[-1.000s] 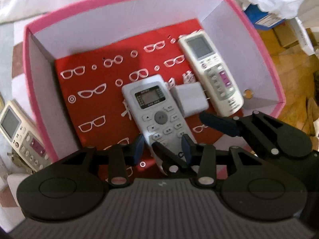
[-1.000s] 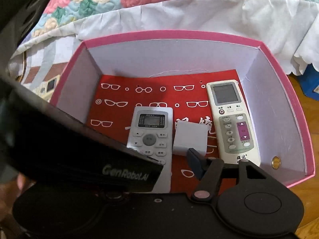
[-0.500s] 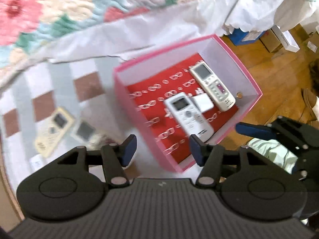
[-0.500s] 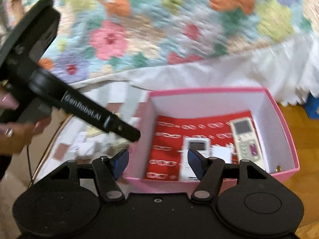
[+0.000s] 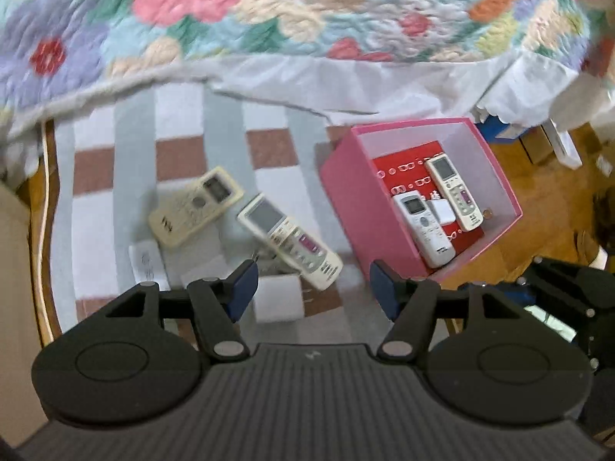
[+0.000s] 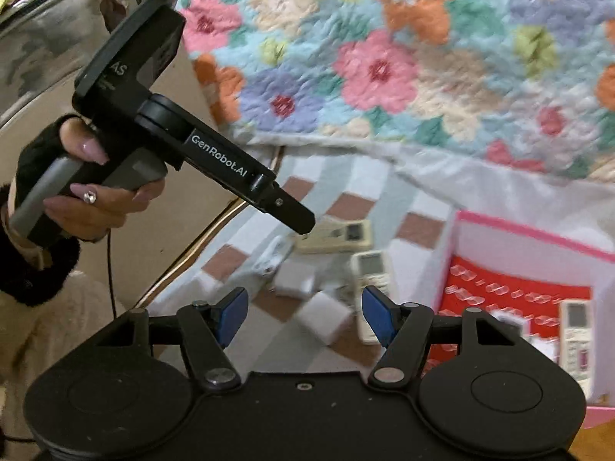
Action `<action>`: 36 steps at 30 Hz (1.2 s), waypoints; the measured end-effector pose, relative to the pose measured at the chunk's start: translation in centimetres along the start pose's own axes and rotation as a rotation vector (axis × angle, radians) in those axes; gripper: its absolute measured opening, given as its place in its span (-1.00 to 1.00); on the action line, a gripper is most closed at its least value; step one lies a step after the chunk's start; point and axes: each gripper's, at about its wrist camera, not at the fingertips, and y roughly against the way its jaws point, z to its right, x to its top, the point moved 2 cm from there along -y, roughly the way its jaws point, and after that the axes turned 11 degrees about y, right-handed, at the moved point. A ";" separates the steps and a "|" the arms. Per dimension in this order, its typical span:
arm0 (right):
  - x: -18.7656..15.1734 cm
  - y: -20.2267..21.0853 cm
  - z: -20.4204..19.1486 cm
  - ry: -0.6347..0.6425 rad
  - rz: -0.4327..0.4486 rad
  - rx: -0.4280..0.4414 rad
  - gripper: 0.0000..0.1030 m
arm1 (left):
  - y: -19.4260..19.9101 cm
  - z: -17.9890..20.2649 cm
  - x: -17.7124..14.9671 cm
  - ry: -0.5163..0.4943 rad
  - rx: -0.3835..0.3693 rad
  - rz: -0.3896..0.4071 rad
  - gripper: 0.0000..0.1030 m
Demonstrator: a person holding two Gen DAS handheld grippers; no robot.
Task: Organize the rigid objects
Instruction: 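Move the left gripper back to the pile and close on a white charger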
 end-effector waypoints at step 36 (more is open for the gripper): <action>-7.1 -17.2 0.0 -0.082 -0.226 -0.145 0.36 | -15.1 -7.6 -6.2 0.371 -0.156 -0.239 -0.14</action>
